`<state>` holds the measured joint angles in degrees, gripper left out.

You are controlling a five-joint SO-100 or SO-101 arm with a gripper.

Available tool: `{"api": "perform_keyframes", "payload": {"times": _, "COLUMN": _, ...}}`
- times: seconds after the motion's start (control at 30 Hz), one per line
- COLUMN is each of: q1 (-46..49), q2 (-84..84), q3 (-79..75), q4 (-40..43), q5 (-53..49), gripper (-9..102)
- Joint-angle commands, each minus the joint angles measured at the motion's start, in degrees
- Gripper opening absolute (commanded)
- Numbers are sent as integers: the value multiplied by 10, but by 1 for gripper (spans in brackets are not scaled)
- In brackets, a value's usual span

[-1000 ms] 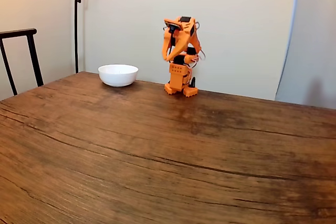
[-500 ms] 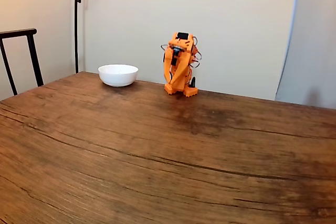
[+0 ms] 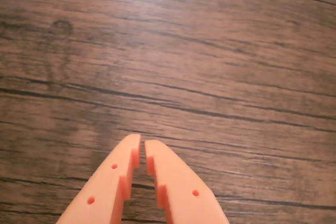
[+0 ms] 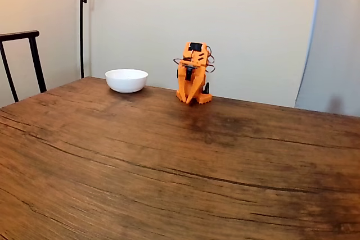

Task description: Grasp the cube and drop it in the bowl

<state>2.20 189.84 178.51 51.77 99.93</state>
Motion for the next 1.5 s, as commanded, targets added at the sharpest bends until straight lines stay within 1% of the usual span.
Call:
{"api": "perform_keyframes", "payload": {"times": 0.0, "q1": -4, "q2": 1, "q3": -3, "q4": 40, "q5": -4, "gripper": -1}}
{"api": "perform_keyframes", "payload": {"times": 0.1, "q1": -4, "q2": 4, "q3": -3, "q4": 96, "q5": -4, "gripper": -1}}
{"api": "perform_keyframes", "payload": {"times": 0.4, "q1": -4, "q2": 1, "q3": -3, "q4": 167, "q5": -2, "gripper": -1}}
{"api": "perform_keyframes", "payload": {"times": 0.6, "q1": -4, "q2": 4, "q3": -3, "q4": 250, "q5": -2, "gripper": -1}}
{"api": "perform_keyframes", "payload": {"times": 1.47, "q1": -5, "q2": 2, "q3": -3, "q4": 259, "q5": 3, "gripper": -1}}
